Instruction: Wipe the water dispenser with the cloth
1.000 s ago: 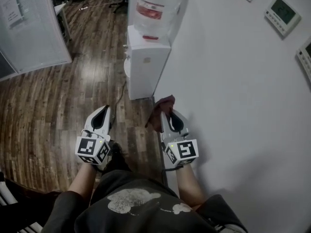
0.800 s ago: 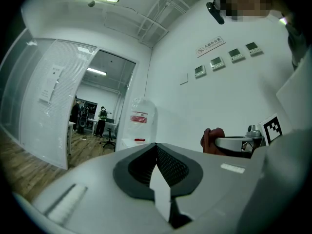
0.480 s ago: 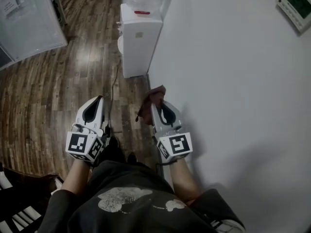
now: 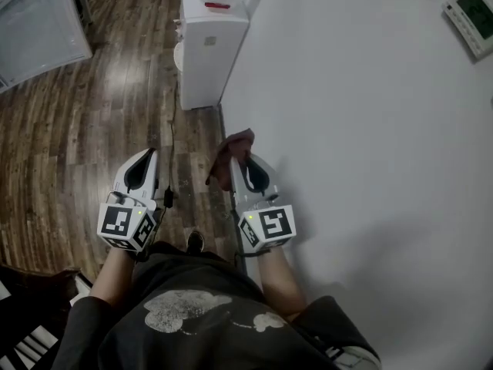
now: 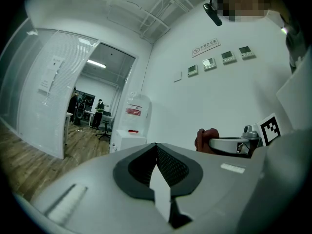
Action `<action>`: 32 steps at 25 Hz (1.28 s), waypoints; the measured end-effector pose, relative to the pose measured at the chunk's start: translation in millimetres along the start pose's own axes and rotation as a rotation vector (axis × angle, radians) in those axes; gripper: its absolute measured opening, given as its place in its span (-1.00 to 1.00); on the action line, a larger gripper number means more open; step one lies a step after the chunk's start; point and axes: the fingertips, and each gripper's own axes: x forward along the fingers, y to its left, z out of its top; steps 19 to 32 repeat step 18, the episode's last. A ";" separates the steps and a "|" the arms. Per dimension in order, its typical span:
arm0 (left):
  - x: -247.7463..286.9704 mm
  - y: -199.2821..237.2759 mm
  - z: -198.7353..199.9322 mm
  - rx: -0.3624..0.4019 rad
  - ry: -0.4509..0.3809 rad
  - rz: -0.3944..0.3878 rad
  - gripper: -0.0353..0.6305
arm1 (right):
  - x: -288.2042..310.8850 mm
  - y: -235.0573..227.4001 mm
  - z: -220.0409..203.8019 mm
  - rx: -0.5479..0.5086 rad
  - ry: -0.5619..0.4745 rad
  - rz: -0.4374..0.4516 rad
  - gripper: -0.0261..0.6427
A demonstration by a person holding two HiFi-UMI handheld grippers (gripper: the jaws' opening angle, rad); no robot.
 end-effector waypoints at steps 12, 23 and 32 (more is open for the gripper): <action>12.7 -16.4 -1.6 0.031 0.001 -0.040 -0.83 | -1.2 -2.3 -8.9 0.008 0.043 -0.002 -0.79; 10.2 -27.2 -2.7 0.034 0.003 -0.053 -0.84 | -7.5 -6.2 -18.0 0.019 0.068 0.009 -0.79; 10.2 -27.2 -2.7 0.034 0.003 -0.053 -0.84 | -7.5 -6.2 -18.0 0.019 0.068 0.009 -0.79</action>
